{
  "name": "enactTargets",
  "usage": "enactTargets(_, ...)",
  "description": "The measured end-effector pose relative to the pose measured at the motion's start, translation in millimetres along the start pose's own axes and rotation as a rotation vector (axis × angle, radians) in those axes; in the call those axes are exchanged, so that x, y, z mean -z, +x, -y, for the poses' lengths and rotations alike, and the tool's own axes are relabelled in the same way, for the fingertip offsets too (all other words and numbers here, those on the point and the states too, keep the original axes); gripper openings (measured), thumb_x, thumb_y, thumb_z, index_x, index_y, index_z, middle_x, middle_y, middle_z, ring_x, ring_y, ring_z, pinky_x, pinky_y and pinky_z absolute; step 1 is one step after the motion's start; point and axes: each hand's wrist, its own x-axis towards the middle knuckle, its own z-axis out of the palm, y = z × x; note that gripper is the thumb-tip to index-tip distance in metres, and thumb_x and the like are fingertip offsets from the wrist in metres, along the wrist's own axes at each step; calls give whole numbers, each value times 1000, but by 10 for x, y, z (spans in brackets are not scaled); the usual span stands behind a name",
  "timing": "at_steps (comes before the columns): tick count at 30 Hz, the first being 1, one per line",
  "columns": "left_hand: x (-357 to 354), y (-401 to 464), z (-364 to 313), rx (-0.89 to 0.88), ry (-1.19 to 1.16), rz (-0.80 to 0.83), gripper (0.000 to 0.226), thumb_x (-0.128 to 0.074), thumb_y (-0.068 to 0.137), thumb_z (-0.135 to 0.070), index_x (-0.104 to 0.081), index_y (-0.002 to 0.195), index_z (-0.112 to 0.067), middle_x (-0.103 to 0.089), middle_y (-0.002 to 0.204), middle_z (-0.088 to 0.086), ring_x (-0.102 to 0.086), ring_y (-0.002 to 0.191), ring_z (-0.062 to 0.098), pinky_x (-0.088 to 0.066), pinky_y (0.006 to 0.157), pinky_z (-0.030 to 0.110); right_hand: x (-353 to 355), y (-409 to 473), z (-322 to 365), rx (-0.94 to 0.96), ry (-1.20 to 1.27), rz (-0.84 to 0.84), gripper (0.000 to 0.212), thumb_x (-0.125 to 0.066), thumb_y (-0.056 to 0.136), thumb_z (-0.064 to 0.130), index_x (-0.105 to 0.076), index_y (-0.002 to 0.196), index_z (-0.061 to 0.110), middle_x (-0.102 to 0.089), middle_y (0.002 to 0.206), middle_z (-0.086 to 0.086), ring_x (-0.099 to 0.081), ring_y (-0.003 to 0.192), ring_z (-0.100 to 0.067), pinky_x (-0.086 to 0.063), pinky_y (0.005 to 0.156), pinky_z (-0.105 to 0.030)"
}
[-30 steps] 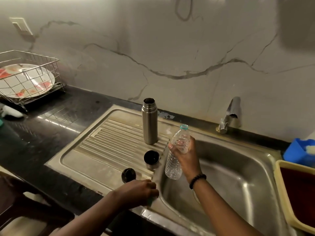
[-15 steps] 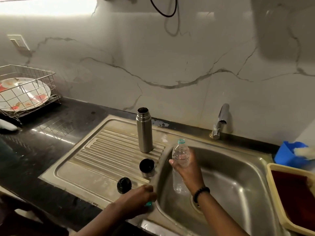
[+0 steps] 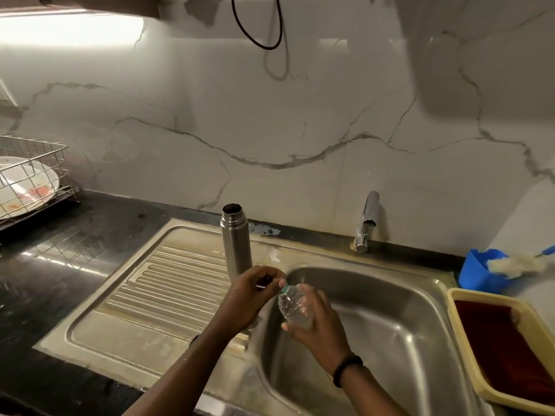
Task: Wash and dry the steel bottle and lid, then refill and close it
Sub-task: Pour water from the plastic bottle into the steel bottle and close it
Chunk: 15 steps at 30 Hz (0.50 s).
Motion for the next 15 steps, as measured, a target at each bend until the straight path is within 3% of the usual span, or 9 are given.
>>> enactTargets(4, -14, 39, 0, -23, -26, 6, 14, -72, 91, -18, -71, 104, -22, -71, 103, -3, -69, 100, 15, -58, 89, 38, 47, 7, 24, -24, 14, -6, 74, -80, 64, 44, -39, 125, 51, -48, 117, 25, -54, 108, 2, -52, 87, -28)
enactTargets(8, -7, 63, -2, -27, -42, 53, 19, -67, 94, -13, -70, 111, -20, -71, 110, -5, -66, 108, 12, -56, 95, 35, 129, 38, 102, -76, 230, 80, 64, -84, 63, 38, -49, 114, 52, -60, 117, 19, -60, 107, -2, -53, 91, -36)
enactTargets(11, 8, 85, -47, -28, -47, 118, 26, -61, 97, -8, -68, 117, -22, -69, 117, -8, -63, 115, 10, -54, 98, 30, 205, 55, 159, -107, 311, 117, 58, -85, 65, 32, -53, 109, 52, -65, 114, 17, -64, 104, -2, -54, 91, -34)
enactTargets(13, -10, 112, -105, -14, -157, 145, 32, -61, 95, -5, -64, 123, -21, -67, 122, -5, -62, 116, 12, -54, 97, 32, 249, 69, 187, -114, 353, 131, 56, -84, 70, 27, -54, 112, 49, -67, 114, 16, -65, 104, -4, -54, 90, -32)
enactTargets(15, -55, 151, -182, 44, -271, 116, 33, -67, 93, -17, -60, 124, -24, -64, 124, -6, -64, 114, 13, -56, 95, 33, 287, 82, 244, -124, 381, 121, 56, -83, 74, 21, -53, 117, 44, -67, 113, 17, -65, 102, -3, -53, 88, -28)
